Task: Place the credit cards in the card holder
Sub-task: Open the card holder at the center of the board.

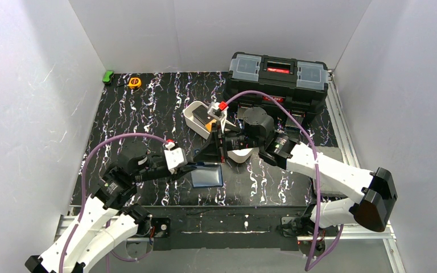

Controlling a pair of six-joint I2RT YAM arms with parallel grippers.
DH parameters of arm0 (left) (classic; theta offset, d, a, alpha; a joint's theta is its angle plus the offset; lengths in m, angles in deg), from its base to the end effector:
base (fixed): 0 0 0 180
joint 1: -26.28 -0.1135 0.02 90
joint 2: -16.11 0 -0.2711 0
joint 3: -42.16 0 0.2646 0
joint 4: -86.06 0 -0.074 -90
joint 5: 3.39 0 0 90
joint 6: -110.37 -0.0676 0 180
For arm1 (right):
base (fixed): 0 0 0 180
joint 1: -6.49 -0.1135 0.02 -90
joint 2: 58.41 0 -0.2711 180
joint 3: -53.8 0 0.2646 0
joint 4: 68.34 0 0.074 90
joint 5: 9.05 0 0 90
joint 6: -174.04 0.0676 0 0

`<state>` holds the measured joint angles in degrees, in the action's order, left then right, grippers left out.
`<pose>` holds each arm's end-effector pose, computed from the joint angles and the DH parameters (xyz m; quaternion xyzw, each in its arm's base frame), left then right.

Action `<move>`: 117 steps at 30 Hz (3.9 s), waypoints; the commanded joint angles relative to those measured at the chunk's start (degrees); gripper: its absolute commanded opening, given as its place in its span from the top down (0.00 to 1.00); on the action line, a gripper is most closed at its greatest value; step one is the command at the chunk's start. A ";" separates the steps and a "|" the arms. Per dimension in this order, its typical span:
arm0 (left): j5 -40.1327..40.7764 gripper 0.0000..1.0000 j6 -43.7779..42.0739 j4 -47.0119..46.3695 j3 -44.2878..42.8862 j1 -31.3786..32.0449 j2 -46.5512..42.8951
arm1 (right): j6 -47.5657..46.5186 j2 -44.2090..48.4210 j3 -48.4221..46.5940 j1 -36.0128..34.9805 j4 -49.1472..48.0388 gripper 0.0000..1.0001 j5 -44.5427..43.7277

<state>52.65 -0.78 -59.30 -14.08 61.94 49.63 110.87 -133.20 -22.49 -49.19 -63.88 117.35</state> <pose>0.1123 -0.1271 0.3385 0.5152 0.5659 -0.3011 0.5689 0.1595 0.3048 0.3754 -0.3799 0.6136 0.6016 0.3424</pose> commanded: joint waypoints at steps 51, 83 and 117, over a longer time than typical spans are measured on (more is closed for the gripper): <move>-5.15 1.00 24.68 -7.11 -15.67 -3.93 10.84 | 2.41 27.80 28.15 14.32 -5.29 0.34 -7.98; -16.28 1.00 25.88 -6.26 -15.44 -4.02 12.07 | 5.06 18.15 22.30 14.55 -19.66 0.24 -2.43; -19.41 1.00 25.42 -5.31 -16.61 -4.02 13.29 | 15.38 11.90 16.99 13.61 -29.28 0.89 9.86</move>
<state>35.56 24.42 -63.67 -28.46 57.92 63.31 123.98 -120.48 -2.73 -34.96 -90.13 125.96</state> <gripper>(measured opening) 0.029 0.187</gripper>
